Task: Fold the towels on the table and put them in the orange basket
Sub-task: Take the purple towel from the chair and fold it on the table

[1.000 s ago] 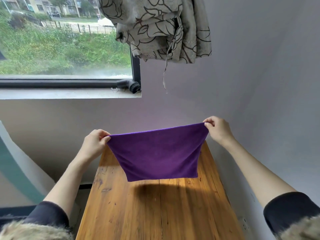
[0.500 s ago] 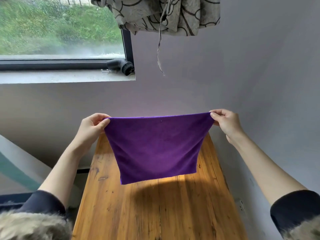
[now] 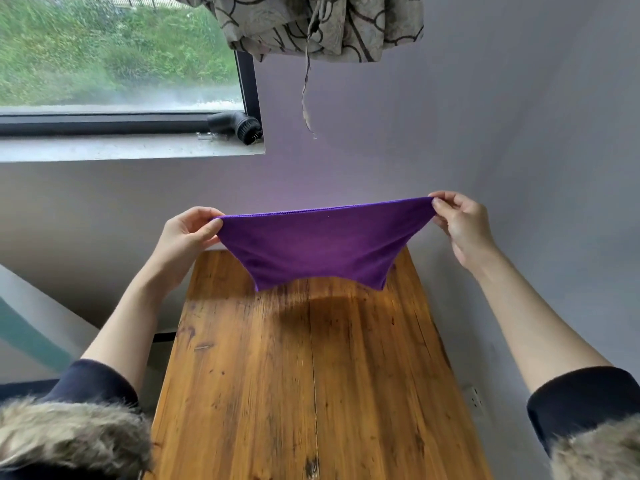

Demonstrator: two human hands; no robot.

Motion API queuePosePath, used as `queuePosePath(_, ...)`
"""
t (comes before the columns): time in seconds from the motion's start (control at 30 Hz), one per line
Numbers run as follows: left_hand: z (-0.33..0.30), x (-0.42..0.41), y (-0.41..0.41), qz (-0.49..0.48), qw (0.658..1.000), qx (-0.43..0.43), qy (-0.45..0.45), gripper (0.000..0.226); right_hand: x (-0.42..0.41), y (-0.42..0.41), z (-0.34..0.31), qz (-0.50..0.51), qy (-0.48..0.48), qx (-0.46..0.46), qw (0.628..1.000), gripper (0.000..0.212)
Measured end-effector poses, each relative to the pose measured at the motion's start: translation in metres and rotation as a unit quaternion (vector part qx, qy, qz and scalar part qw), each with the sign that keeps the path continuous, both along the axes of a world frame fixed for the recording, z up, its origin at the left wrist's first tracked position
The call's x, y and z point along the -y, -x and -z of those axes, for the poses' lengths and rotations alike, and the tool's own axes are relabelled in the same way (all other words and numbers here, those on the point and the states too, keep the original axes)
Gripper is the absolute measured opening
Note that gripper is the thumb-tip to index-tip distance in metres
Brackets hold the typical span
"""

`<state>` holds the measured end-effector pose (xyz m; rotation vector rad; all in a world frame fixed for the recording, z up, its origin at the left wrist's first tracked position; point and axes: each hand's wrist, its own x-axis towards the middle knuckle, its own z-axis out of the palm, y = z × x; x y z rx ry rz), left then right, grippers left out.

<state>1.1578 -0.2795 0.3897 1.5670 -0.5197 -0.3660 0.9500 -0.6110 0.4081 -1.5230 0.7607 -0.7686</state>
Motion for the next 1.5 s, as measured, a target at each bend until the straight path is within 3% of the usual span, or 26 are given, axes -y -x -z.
queuePosePath(0.13,0.017,-0.024,0.033,0.022,0.998,-0.003,-0.058,0.014,-0.019,0.04,0.025,-0.021,-0.017,-0.015,1.0,0.024)
queuePosePath(0.27,0.065,-0.057,0.079,0.054,0.985,-0.032,-0.158,0.007,-0.039,0.09,0.081,-0.068,-0.03,-0.119,0.99,0.026)
queuePosePath(0.43,0.141,-0.087,0.139,0.099,0.938,-0.129,-0.306,0.008,-0.068,0.149,0.164,-0.118,-0.046,-0.341,0.932,0.015)
queuePosePath(0.63,0.179,-0.109,0.169,0.153,0.887,-0.203,-0.385,0.01,-0.094,0.186,0.202,-0.145,-0.144,-0.427,0.881,0.014)
queuePosePath(0.73,0.18,-0.11,0.169,0.159,0.883,-0.218,-0.383,0.01,-0.096,0.191,0.201,-0.167,-0.182,-0.437,0.865,0.011)
queuePosePath(1.03,0.189,-0.062,0.125,0.025,0.937,-0.12,-0.328,0.015,-0.075,0.154,0.207,-0.086,-0.121,-0.379,0.913,0.014)
queuePosePath(1.5,0.264,-0.011,0.068,-0.033,0.91,-0.083,-0.405,0.011,-0.037,0.086,0.279,-0.045,-0.028,-0.413,0.909,0.012)
